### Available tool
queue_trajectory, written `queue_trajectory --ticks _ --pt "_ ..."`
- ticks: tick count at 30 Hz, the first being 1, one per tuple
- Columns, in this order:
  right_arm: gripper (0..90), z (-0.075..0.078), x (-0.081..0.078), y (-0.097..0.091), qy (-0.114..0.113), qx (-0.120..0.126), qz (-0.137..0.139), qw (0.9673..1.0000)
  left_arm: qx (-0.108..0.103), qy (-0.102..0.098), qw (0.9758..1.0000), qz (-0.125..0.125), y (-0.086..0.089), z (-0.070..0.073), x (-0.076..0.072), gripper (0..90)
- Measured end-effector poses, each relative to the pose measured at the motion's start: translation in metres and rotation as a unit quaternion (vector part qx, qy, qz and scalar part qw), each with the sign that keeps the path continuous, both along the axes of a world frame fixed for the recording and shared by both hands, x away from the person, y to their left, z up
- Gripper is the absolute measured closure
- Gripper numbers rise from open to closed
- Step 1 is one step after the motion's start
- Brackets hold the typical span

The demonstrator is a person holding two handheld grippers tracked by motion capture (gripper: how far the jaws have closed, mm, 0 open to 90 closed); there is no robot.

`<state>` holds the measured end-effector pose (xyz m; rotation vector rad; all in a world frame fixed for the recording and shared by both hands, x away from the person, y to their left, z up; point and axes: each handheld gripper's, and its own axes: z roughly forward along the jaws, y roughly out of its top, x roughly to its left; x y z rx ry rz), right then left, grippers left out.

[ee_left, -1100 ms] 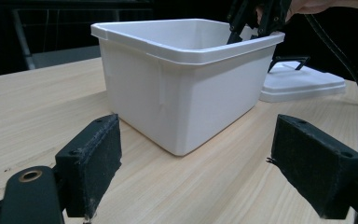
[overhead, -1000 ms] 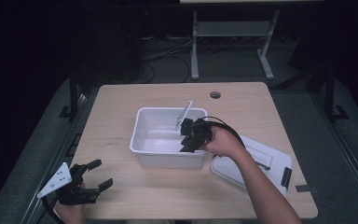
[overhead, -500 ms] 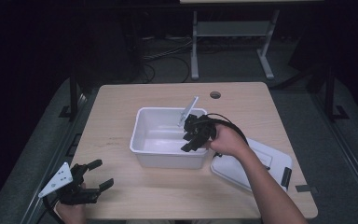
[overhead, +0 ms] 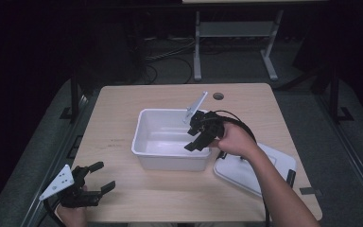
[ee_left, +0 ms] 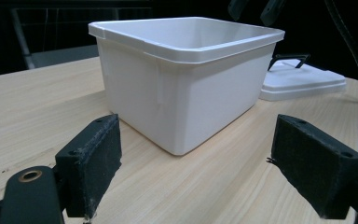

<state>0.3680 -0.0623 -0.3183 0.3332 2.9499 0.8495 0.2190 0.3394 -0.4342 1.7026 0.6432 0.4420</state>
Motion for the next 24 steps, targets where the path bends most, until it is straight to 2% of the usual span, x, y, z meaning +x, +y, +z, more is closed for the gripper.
queue_trajectory --ticks 14,24 --pt "36.8 0.019 -0.009 -0.019 -0.019 0.002 -0.009 0.9998 0.005 0.000 1.0000 -0.001 -0.001 0.000 0.000 15.7" --pt "35.0 0.027 -0.015 -0.042 -0.022 0.005 -0.031 0.9993 0.007 0.002 1.0000 -0.002 -0.003 0.000 0.001 15.7"
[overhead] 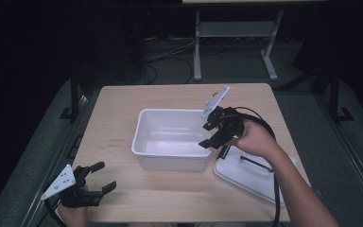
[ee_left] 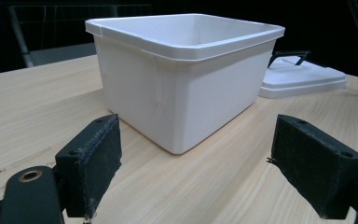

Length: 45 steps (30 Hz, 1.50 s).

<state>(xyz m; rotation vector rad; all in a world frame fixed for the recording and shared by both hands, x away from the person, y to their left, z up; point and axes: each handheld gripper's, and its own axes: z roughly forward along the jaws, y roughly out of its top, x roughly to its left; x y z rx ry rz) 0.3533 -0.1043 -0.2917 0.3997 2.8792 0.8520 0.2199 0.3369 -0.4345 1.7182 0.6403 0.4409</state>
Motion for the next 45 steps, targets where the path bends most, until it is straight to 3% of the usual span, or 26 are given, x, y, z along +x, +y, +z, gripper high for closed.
queue_trajectory --ticks 20,45 --pt "35.0 -0.015 -0.011 -0.050 0.006 -0.009 -0.048 0.9988 0.003 0.000 1.0000 0.001 -0.001 0.000 0.000 15.7" --pt "35.0 -0.039 -0.021 -0.092 0.022 -0.013 -0.087 0.9959 0.005 0.000 1.0000 0.001 -0.001 -0.001 0.000 15.7"
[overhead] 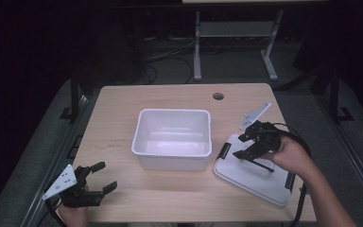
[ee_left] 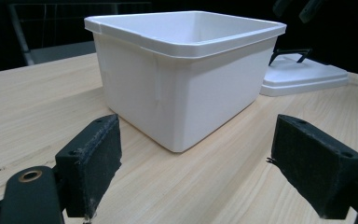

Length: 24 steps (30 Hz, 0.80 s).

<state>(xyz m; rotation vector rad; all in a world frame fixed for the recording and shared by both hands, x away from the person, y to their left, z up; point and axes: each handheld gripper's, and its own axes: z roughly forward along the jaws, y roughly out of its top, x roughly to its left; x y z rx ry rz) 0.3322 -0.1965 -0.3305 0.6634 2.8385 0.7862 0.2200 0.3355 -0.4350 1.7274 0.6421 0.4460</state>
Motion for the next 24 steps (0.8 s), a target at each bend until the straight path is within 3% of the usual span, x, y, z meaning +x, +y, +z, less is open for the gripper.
queue_trajectory --ticks 24 --pt "35.3 -0.030 -0.009 -0.028 0.017 0.000 -0.025 0.9995 0.000 -0.002 1.0000 0.001 0.000 0.000 0.000 15.7"
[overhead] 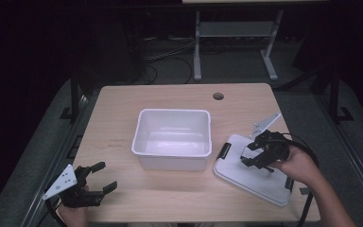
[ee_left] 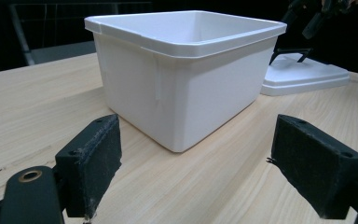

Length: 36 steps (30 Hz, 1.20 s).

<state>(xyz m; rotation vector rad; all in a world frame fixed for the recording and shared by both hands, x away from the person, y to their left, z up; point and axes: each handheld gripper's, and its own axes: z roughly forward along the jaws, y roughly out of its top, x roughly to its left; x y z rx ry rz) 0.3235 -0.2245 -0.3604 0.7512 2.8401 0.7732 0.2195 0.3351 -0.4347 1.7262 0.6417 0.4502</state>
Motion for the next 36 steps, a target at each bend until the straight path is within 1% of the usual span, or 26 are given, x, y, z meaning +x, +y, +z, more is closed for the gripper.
queue_trajectory --ticks 3,9,10,17,22,27,36 --pt "35.6 -0.005 -0.001 -0.003 0.002 -0.002 -0.003 1.0000 0.002 -0.003 1.0000 0.000 0.000 0.000 -0.001 15.7" --pt "36.8 -0.012 -0.002 -0.008 0.006 0.001 -0.008 0.9999 0.002 -0.002 1.0000 -0.001 -0.001 0.000 0.000 15.7" --pt "37.1 -0.013 -0.003 -0.009 0.009 0.000 -0.012 0.9999 0.002 -0.002 1.0000 -0.001 0.000 0.000 -0.001 15.7" --pt "39.0 -0.022 -0.005 -0.015 0.009 0.003 -0.017 0.9998 0.002 -0.001 1.0000 -0.001 -0.001 0.000 0.000 15.7" --pt "42.7 -0.028 -0.006 -0.018 0.010 0.006 -0.024 0.9996 0.005 0.000 1.0000 -0.002 -0.002 0.000 0.000 15.7" --pt "46.2 -0.033 -0.006 -0.020 0.018 0.006 -0.027 0.9995 0.004 0.000 1.0000 -0.001 -0.001 0.000 0.000 15.7" --pt "53.8 -0.039 -0.006 -0.025 0.023 0.003 -0.030 0.9993 0.004 0.000 1.0000 -0.001 -0.002 0.000 0.000 15.7"
